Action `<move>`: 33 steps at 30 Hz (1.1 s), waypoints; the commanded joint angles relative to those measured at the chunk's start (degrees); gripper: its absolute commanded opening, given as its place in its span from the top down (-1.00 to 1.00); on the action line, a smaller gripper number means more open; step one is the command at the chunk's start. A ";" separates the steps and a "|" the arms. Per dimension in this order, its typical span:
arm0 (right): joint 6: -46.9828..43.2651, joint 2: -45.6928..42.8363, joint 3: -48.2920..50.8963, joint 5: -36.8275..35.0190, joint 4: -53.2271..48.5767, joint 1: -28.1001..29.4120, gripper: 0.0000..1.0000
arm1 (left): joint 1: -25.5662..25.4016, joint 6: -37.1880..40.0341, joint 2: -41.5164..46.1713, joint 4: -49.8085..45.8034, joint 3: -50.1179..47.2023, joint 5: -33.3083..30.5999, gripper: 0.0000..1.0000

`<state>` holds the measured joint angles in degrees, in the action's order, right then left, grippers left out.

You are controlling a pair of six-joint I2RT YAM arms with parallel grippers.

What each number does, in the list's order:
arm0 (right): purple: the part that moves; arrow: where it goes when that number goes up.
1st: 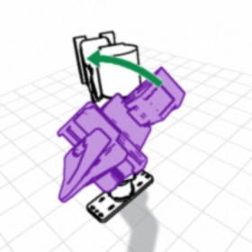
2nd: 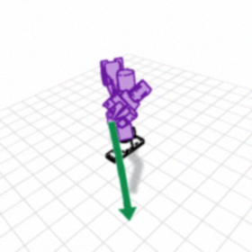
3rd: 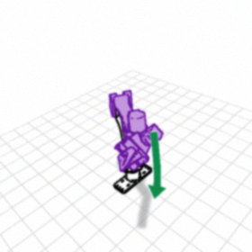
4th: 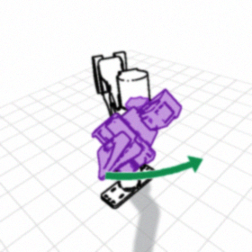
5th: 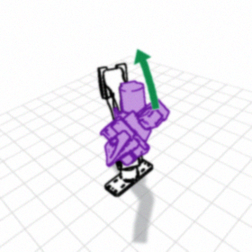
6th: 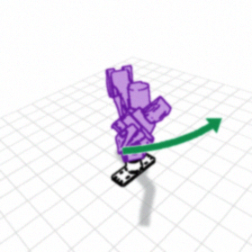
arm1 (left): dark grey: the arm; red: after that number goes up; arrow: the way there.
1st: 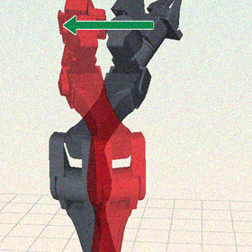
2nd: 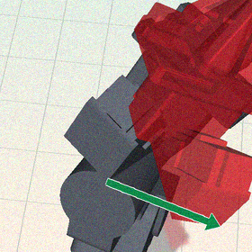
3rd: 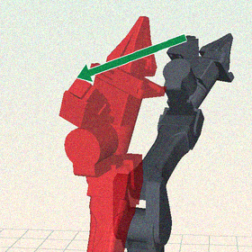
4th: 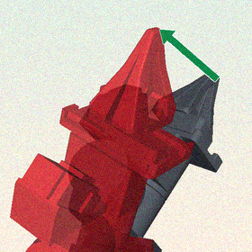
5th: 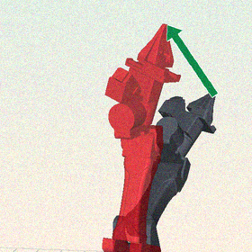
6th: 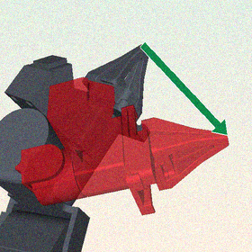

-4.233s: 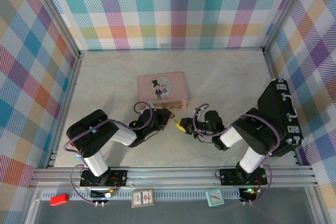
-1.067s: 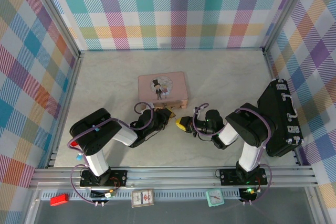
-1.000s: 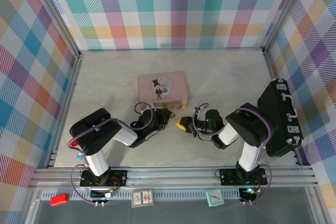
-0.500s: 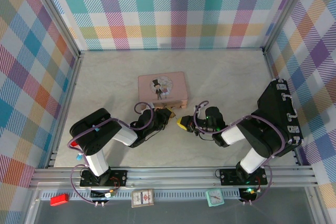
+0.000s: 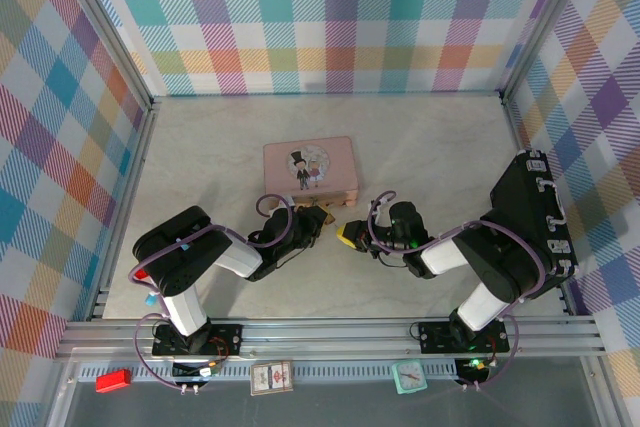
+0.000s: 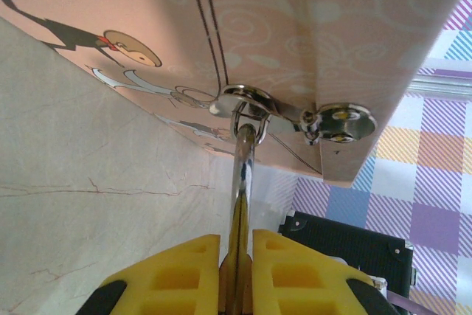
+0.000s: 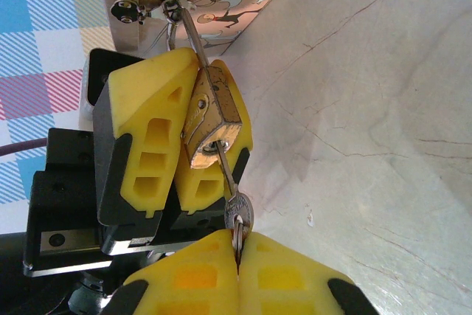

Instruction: Unlock the padlock with the key

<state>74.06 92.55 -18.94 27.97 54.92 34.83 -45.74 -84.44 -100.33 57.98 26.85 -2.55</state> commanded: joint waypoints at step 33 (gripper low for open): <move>-2.40 0.87 -2.20 0.12 -1.57 -0.22 1.00 | -1.91 -0.81 -1.15 1.00 2.33 5.18 1.00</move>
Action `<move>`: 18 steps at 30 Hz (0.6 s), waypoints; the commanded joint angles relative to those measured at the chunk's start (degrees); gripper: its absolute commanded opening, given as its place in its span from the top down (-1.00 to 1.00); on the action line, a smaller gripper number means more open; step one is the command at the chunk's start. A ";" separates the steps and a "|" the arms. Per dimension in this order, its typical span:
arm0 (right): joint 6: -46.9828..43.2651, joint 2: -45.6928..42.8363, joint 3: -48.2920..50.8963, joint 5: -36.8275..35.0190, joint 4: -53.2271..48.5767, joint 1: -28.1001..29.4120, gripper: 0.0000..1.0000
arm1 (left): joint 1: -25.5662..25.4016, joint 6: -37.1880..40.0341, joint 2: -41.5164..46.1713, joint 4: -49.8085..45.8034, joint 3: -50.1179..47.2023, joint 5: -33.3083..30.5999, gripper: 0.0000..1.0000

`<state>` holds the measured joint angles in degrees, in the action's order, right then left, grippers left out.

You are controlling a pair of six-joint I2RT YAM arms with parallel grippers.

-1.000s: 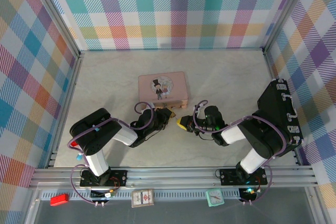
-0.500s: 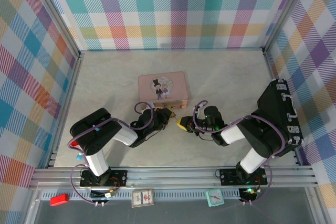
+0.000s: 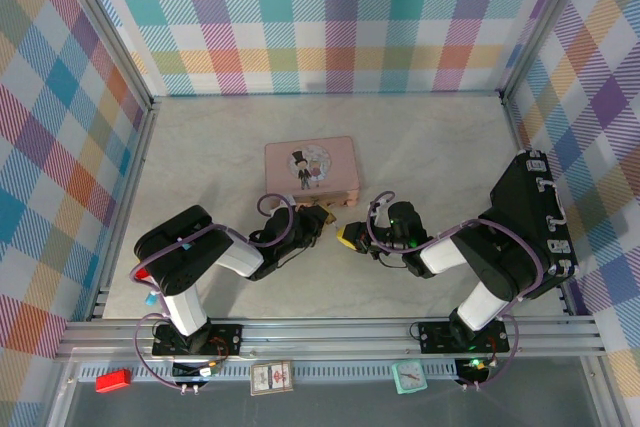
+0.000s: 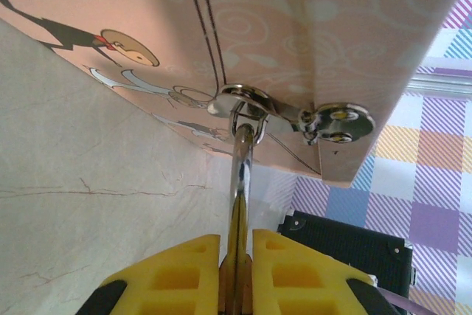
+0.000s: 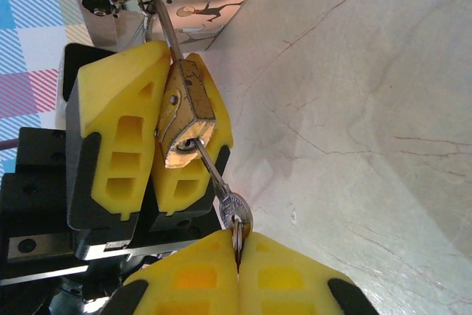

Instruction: Unlock the padlock with the key

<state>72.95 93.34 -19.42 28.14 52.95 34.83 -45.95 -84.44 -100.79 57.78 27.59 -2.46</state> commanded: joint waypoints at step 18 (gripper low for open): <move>-1.32 -0.21 -2.38 0.07 -0.30 -0.30 1.00 | -1.77 0.07 0.64 -0.74 1.75 4.83 1.00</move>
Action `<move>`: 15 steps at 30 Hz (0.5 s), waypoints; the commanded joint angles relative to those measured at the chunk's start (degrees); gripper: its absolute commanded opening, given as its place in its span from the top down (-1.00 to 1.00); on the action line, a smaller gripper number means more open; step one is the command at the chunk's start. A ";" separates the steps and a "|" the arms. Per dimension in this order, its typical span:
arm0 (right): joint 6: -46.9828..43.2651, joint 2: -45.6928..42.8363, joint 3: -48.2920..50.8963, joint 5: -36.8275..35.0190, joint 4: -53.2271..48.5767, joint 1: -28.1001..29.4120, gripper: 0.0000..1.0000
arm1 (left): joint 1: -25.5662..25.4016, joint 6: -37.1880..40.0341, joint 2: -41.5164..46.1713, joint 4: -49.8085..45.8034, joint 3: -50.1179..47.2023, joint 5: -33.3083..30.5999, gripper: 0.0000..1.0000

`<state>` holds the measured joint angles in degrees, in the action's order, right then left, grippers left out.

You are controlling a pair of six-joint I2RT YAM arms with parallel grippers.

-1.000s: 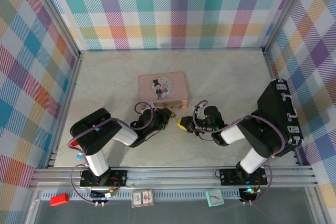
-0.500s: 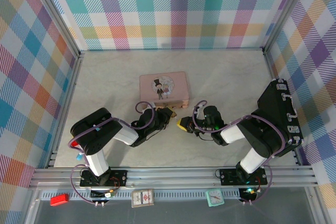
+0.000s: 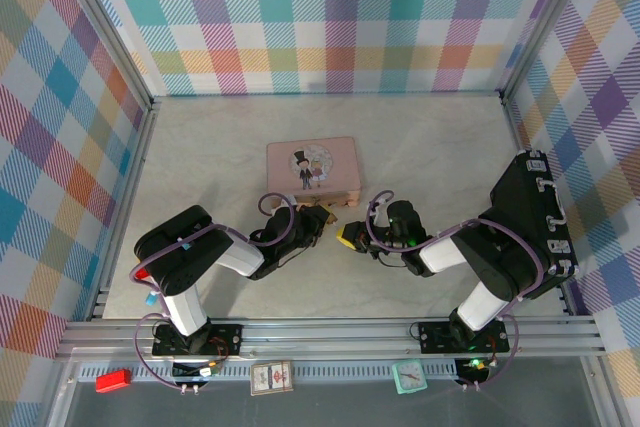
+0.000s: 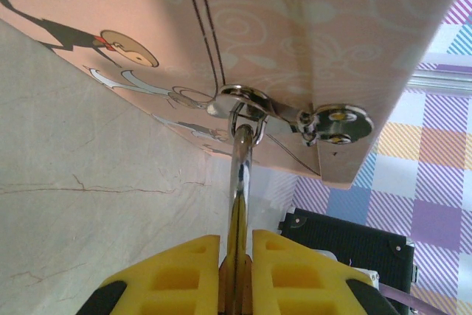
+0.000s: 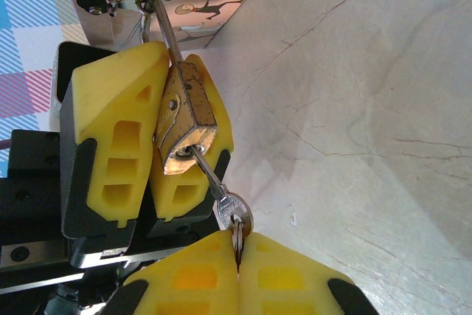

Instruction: Unlock the padlock with the key

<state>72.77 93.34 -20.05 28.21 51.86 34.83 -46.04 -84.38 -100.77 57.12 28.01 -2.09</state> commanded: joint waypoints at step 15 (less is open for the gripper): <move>-2.72 -2.18 -3.15 -0.65 -3.01 -0.38 1.00 | -1.69 0.36 0.63 0.19 0.81 4.50 1.00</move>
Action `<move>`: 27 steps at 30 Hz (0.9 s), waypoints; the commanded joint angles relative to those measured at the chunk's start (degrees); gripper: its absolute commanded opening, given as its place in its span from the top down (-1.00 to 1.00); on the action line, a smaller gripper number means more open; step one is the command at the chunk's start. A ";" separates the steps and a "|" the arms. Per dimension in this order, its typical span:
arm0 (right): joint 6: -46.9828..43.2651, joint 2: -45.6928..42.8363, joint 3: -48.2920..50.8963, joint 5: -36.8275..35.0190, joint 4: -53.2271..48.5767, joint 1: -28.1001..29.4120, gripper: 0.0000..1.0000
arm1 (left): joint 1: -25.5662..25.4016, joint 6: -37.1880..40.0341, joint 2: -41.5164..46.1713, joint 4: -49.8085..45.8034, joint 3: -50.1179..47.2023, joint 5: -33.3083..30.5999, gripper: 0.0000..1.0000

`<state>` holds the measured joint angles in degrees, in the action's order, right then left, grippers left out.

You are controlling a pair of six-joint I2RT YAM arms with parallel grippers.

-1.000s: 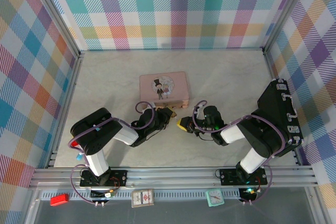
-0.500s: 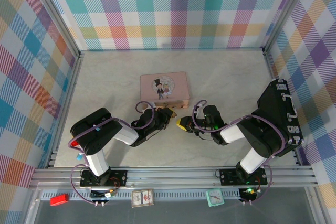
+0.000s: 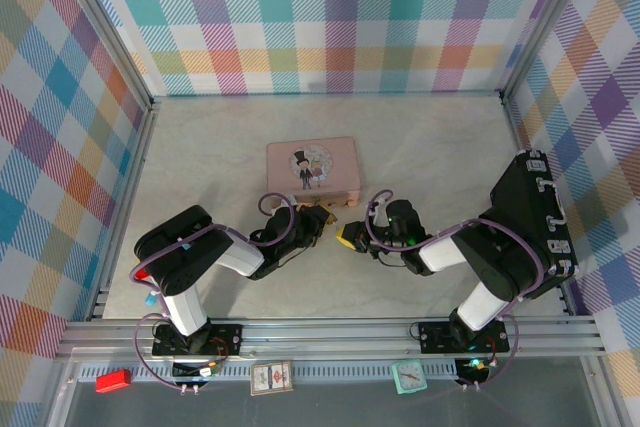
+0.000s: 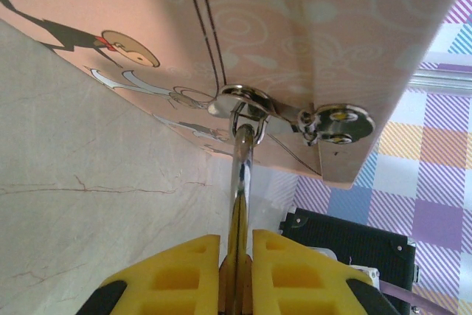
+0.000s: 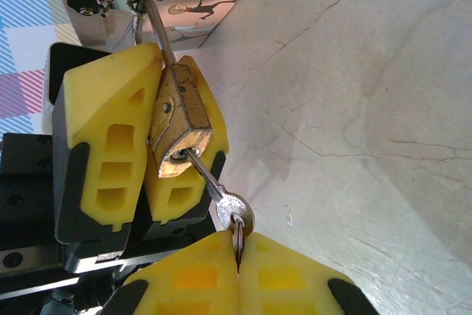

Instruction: Unlock the padlock with the key

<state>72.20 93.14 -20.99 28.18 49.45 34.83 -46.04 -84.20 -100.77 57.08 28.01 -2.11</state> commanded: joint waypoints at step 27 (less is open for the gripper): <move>-3.41 -4.45 -4.32 -1.23 -5.74 -0.38 1.00 | -2.22 0.00 0.83 0.56 0.65 4.51 1.00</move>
<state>70.94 90.26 -23.00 28.14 42.09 34.83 -46.09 -84.20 -100.77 57.10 28.01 -2.13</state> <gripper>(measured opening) 0.055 0.119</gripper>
